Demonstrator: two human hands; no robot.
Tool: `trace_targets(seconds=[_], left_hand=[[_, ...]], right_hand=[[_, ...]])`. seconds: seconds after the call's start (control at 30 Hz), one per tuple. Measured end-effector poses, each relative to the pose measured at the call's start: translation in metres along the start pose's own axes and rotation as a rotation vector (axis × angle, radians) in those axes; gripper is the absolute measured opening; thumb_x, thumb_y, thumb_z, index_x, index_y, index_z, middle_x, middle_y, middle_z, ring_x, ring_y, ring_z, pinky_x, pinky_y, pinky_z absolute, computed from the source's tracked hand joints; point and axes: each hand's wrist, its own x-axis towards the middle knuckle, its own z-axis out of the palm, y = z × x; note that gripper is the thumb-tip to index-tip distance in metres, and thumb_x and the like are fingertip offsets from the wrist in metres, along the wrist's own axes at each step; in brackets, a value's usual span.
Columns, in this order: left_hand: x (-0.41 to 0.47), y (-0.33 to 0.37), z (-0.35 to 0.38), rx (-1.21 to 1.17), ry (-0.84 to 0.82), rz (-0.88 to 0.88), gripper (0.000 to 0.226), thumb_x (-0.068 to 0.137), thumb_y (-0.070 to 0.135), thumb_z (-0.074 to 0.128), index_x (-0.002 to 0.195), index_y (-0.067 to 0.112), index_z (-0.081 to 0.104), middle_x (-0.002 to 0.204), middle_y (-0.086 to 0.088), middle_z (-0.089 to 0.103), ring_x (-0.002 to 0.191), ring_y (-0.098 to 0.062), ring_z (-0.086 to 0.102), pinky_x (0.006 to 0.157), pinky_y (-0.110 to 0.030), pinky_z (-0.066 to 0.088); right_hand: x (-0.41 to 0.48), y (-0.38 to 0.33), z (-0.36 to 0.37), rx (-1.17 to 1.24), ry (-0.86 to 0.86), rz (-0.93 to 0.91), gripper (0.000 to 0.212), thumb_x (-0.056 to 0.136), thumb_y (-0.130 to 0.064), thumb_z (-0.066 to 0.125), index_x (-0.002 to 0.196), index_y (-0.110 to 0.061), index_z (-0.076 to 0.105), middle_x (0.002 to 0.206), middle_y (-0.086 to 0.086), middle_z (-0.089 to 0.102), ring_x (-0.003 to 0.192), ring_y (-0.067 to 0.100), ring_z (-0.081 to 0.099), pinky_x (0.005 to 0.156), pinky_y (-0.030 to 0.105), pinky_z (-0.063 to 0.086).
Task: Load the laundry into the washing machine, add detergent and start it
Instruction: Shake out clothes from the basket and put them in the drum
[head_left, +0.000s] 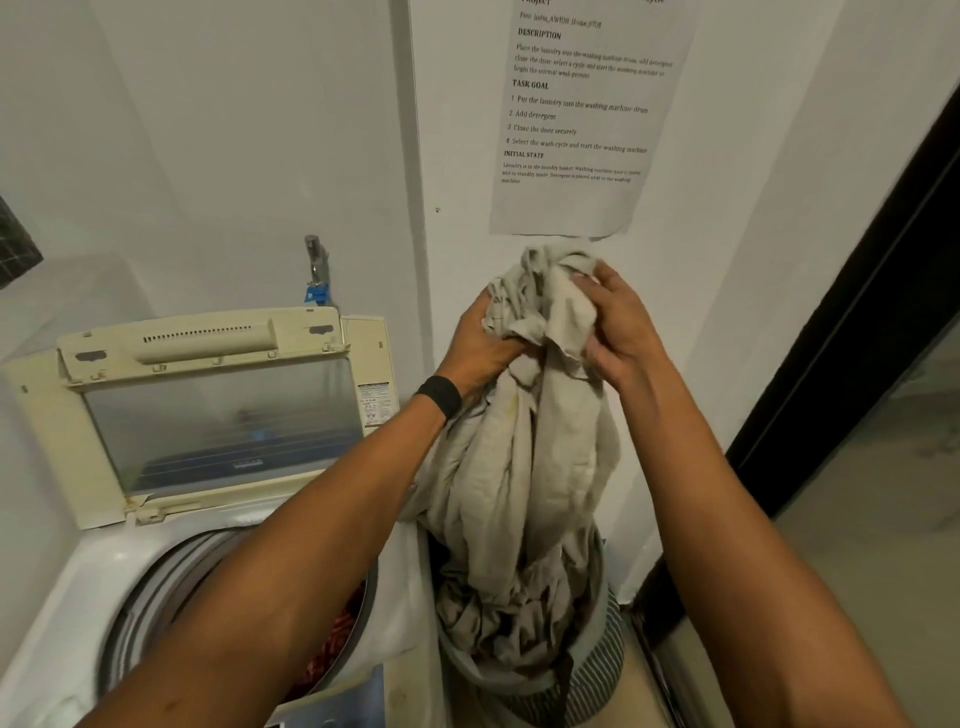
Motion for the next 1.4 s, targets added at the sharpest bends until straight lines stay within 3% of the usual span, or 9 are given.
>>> trace_targets(seconds=[0.13, 0.23, 0.5, 0.57, 0.77, 0.87, 1.0, 1.23, 1.4], left_hand=[[0.0, 0.001, 0.016, -0.206, -0.104, -0.095, 0.069, 0.081, 0.012, 0.081, 0.144, 0.014, 0.051, 0.137, -0.012, 0.065, 0.128, -0.027, 0.063, 0.109, -0.046, 0.051], [0.0, 0.002, 0.018, -0.28, -0.056, -0.156, 0.049, 0.087, 0.014, 0.081, 0.132, 0.012, 0.064, 0.126, -0.014, 0.072, 0.119, -0.031, 0.068, 0.104, -0.048, 0.054], [0.029, 0.053, 0.03, -0.58, 0.171, -0.164, 0.025, 0.093, 0.01, 0.068, 0.118, 0.007, 0.065, 0.105, -0.018, 0.069, 0.093, -0.029, 0.069, 0.085, -0.041, 0.059], [0.038, 0.072, 0.035, -0.671, 0.152, -0.136, 0.023, 0.094, 0.011, 0.068, 0.117, 0.011, 0.065, 0.107, -0.018, 0.069, 0.096, -0.029, 0.067, 0.092, -0.045, 0.056], [0.058, 0.087, 0.016, -0.642, 0.348, -0.026, 0.02, 0.086, 0.016, 0.075, 0.102, 0.015, 0.062, 0.101, -0.015, 0.068, 0.093, -0.026, 0.066, 0.101, -0.053, 0.053], [0.058, 0.068, -0.017, -0.253, 0.535, 0.163, 0.031, 0.077, 0.014, 0.079, 0.102, 0.017, 0.061, 0.104, -0.013, 0.071, 0.094, -0.019, 0.068, 0.1, -0.05, 0.056], [0.035, 0.022, -0.051, 0.472, 0.305, 0.261, 0.06, 0.078, 0.022, 0.08, 0.134, 0.02, 0.058, 0.121, -0.003, 0.063, 0.111, -0.015, 0.062, 0.097, -0.02, 0.05], [0.0, 0.008, -0.003, 0.543, -0.399, 0.135, 0.1, 0.087, 0.052, 0.075, 0.162, 0.039, 0.011, 0.167, 0.004, 0.026, 0.153, -0.017, 0.022, 0.124, -0.042, 0.022], [0.006, -0.005, -0.008, 0.431, -0.198, 0.162, 0.087, 0.073, 0.051, 0.085, 0.147, 0.028, 0.045, 0.139, 0.008, 0.059, 0.129, -0.011, 0.056, 0.11, -0.037, 0.047]], right_hand=[[-0.011, 0.014, 0.022, -0.515, 0.06, -0.292, 0.013, 0.087, -0.001, 0.076, 0.098, -0.001, 0.069, 0.089, 0.008, 0.073, 0.083, 0.016, 0.071, 0.081, 0.03, 0.06], [-0.011, 0.022, 0.007, -0.676, 0.144, -0.467, 0.006, 0.086, -0.014, 0.075, 0.091, -0.014, 0.078, 0.097, 0.004, 0.076, 0.095, 0.016, 0.071, 0.09, 0.033, 0.056], [-0.04, 0.09, -0.024, -0.631, -0.035, -0.259, 0.089, 0.086, -0.051, 0.076, 0.157, -0.032, 0.025, 0.154, -0.004, 0.044, 0.134, 0.006, 0.053, 0.109, 0.026, 0.049], [-0.045, 0.118, -0.037, -0.738, -0.098, -0.1, 0.096, 0.073, -0.055, 0.088, 0.152, -0.025, 0.042, 0.143, -0.007, 0.06, 0.129, 0.007, 0.059, 0.111, 0.035, 0.049], [-0.055, 0.135, -0.063, -0.796, -0.048, 0.09, 0.057, 0.073, -0.022, 0.092, 0.124, -0.022, 0.068, 0.116, -0.006, 0.074, 0.107, 0.01, 0.07, 0.095, 0.029, 0.057], [-0.052, 0.104, -0.081, -0.851, -0.014, -0.012, 0.043, 0.079, -0.018, 0.082, 0.12, -0.026, 0.071, 0.114, -0.007, 0.075, 0.105, 0.004, 0.07, 0.091, 0.023, 0.057], [-0.034, 0.045, -0.082, -0.886, 0.001, -0.167, 0.045, 0.071, -0.019, 0.079, 0.114, -0.016, 0.063, 0.103, -0.004, 0.072, 0.089, 0.004, 0.067, 0.079, 0.022, 0.054], [-0.007, 0.015, -0.026, -0.787, -0.067, -0.265, 0.019, 0.073, 0.001, 0.061, 0.086, -0.011, 0.057, 0.077, 0.0, 0.06, 0.071, 0.013, 0.055, 0.069, 0.034, 0.048], [-0.009, 0.021, -0.027, -0.722, -0.192, -0.173, 0.03, 0.082, -0.01, 0.074, 0.11, -0.021, 0.072, 0.107, -0.001, 0.074, 0.101, 0.016, 0.07, 0.092, 0.04, 0.056]])
